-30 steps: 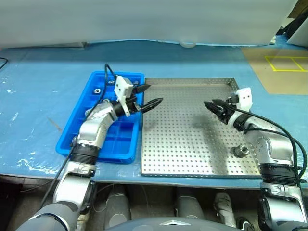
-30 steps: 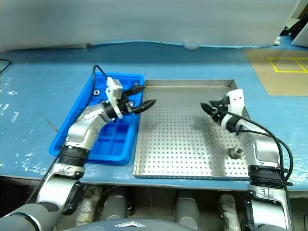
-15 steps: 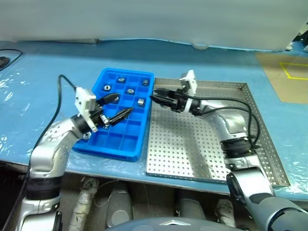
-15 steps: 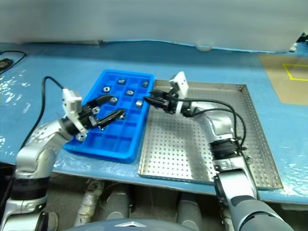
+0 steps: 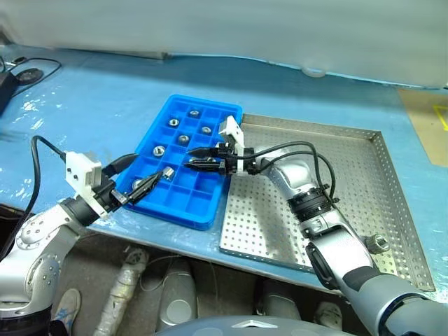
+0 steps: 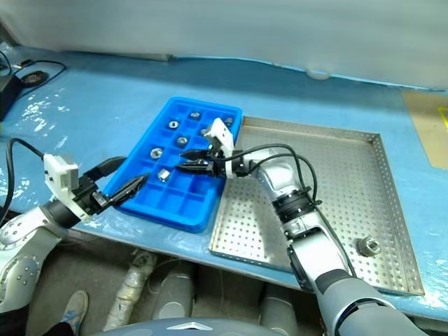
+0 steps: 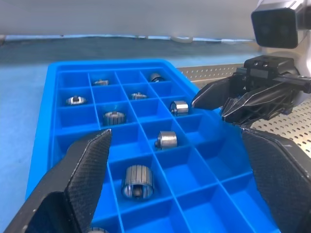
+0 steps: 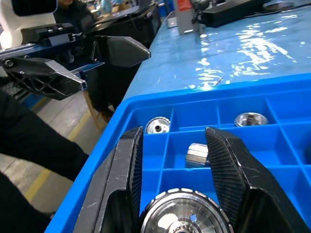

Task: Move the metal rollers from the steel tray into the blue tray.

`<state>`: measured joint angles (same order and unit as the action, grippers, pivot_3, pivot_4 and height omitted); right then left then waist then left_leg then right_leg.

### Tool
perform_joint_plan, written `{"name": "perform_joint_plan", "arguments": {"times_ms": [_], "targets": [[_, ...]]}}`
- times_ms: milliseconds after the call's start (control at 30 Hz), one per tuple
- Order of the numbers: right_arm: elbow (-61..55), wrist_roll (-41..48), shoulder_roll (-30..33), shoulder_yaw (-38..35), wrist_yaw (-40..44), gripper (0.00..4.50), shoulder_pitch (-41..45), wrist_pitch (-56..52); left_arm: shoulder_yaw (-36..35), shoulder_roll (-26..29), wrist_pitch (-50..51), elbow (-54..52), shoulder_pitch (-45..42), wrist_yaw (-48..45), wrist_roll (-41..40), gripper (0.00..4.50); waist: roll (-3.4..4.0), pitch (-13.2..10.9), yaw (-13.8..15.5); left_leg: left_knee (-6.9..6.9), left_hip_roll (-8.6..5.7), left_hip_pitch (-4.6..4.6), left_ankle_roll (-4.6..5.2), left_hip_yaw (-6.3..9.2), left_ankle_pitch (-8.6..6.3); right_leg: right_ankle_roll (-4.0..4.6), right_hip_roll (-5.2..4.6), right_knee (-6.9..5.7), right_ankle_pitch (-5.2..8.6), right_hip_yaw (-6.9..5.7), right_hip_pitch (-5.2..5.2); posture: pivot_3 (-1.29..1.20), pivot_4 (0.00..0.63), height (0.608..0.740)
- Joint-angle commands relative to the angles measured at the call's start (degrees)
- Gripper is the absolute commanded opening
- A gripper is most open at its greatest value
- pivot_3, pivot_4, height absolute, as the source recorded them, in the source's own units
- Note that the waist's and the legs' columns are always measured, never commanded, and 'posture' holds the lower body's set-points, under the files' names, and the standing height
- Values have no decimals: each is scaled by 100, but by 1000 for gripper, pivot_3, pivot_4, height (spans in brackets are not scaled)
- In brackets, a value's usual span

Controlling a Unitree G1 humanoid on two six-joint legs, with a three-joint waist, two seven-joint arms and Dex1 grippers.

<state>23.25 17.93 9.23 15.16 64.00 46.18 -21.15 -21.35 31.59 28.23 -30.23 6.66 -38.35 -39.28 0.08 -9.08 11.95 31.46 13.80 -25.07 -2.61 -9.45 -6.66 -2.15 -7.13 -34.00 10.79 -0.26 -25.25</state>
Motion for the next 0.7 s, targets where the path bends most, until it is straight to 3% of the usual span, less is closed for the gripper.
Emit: {"name": "perform_joint_plan", "arguments": {"times_ms": [33,567,700], "targets": [[-75,-54,-175,55,55,1672,111,152,-219,123,-27,-312,111,42,-140,4500,0,0,9,-4,0,1,-1,1,1,1,0,-1,0,-1,-1,466,150,740],[-126,-869,-732,785,-362,1672,-417,352,111,321,-50,35,-241,-85,-14,4500,-3,1,3,-15,-2,3,-42,48,25,37,8,-88,35,-17,-31,415,150,740],[-392,-691,-764,760,-240,2878,-607,115,267,320,-63,90,-330,-93,33,4500,-4,3,-1,-15,-1,5,-47,63,29,39,19,-88,35,-18,-28,402,150,740]]}}
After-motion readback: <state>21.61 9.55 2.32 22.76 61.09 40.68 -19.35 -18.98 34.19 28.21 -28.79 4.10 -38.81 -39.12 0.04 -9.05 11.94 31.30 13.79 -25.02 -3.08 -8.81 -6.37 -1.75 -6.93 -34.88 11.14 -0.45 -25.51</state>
